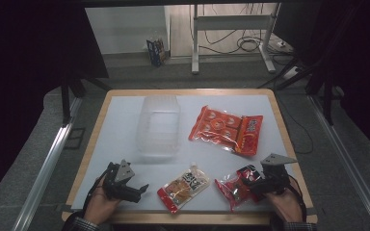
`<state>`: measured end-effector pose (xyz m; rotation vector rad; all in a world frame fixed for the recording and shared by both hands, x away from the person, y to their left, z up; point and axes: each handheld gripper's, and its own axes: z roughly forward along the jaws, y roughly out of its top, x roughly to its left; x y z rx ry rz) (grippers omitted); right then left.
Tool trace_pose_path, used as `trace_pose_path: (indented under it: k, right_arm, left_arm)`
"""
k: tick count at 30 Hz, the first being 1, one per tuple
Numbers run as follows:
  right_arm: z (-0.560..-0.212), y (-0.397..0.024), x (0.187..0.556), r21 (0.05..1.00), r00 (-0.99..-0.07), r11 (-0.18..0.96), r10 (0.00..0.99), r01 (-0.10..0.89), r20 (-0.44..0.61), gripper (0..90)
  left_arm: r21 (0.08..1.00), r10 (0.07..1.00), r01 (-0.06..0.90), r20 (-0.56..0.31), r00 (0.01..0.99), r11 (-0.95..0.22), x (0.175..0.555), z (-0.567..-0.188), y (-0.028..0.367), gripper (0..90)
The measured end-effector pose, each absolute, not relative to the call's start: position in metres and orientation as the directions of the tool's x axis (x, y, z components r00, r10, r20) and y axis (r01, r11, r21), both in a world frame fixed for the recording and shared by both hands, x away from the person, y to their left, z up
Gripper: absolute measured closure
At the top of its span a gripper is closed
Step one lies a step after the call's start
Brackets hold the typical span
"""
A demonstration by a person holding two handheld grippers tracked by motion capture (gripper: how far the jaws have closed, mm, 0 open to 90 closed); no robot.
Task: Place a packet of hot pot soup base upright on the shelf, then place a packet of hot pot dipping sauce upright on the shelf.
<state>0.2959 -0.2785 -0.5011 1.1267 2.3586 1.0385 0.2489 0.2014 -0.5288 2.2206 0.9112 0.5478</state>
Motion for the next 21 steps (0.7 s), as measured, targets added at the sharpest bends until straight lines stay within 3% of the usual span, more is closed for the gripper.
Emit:
trace_pose_path:
  k: [21]
  right_arm:
    - [-0.5053,-0.2757,0.2957,0.715,-0.628,0.433,0.778,0.549,0.012,0.0]
  left_arm:
    - [0.708,0.721,0.44,0.14,0.679,-0.553,0.249,-0.5293,0.199,0.6]
